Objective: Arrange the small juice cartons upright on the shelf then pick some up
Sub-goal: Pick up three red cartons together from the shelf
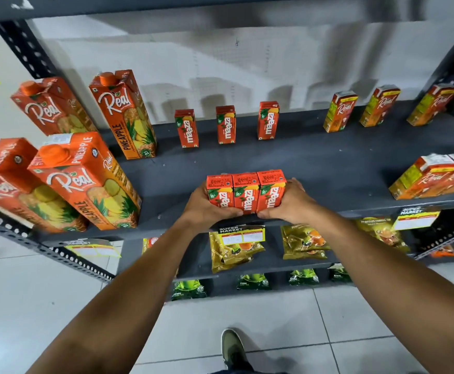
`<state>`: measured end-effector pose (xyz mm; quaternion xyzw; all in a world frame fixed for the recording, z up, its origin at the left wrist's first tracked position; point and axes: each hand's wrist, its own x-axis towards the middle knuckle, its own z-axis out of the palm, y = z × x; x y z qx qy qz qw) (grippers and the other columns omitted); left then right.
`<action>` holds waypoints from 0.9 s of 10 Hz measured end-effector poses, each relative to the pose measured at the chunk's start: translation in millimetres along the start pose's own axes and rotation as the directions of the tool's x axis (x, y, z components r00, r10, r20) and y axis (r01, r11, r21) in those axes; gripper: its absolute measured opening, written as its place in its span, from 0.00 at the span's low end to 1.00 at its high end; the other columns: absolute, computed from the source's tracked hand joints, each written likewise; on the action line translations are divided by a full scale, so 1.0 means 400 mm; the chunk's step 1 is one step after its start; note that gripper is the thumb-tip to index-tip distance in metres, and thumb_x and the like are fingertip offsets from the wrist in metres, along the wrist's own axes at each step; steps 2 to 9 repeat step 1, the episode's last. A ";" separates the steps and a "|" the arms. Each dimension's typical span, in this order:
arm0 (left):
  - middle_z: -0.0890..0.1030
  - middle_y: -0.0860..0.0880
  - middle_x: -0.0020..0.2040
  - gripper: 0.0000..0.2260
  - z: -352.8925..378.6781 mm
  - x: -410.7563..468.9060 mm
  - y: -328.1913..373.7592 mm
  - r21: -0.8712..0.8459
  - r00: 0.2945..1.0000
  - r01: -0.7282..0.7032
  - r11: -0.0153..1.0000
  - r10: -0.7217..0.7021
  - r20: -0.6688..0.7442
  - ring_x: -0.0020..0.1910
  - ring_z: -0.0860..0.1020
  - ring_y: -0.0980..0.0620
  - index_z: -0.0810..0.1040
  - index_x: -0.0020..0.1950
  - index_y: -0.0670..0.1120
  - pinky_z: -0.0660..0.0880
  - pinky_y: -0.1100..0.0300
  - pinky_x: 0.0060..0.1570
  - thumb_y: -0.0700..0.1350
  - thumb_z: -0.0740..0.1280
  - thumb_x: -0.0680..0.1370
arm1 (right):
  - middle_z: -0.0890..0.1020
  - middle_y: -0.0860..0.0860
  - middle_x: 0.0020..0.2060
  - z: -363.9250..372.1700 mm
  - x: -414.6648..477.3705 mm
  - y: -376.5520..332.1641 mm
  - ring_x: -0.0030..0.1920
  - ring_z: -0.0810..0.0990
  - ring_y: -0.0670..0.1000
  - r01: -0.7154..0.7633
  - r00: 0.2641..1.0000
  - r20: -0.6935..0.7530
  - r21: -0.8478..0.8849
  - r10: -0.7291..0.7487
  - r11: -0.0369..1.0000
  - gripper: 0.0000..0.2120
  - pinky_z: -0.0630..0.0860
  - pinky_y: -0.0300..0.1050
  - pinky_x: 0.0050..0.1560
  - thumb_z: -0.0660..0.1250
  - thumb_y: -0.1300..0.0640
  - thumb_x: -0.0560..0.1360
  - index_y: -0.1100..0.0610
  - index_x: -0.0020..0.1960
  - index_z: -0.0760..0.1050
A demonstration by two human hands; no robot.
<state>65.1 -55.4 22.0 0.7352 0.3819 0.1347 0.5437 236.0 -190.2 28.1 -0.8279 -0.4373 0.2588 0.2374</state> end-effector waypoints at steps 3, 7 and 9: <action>0.77 0.51 0.62 0.50 -0.010 -0.030 0.001 -0.021 0.996 -0.068 0.997 0.067 -0.060 0.60 0.78 0.53 0.64 0.69 0.53 0.77 0.53 0.57 0.49 0.84 0.52 | 0.79 0.47 0.60 -0.018 -0.019 0.004 0.65 0.74 0.53 0.046 0.999 -0.006 0.038 -0.046 0.998 0.43 0.67 0.56 0.70 0.78 0.37 0.51 0.44 0.64 0.73; 0.77 0.51 0.62 0.50 -0.010 -0.030 0.001 -0.021 0.996 -0.068 0.997 0.067 -0.060 0.60 0.78 0.53 0.64 0.69 0.53 0.77 0.53 0.57 0.49 0.84 0.52 | 0.79 0.47 0.60 -0.018 -0.019 0.004 0.65 0.74 0.53 0.046 0.999 -0.006 0.038 -0.046 0.998 0.43 0.67 0.56 0.70 0.78 0.37 0.51 0.44 0.64 0.73; 0.77 0.51 0.62 0.50 -0.010 -0.030 0.001 -0.021 0.996 -0.068 0.997 0.067 -0.060 0.60 0.78 0.53 0.64 0.69 0.53 0.77 0.53 0.57 0.49 0.84 0.52 | 0.79 0.47 0.60 -0.018 -0.019 0.004 0.65 0.74 0.53 0.046 0.999 -0.006 0.038 -0.046 0.998 0.43 0.67 0.56 0.70 0.78 0.37 0.51 0.44 0.64 0.73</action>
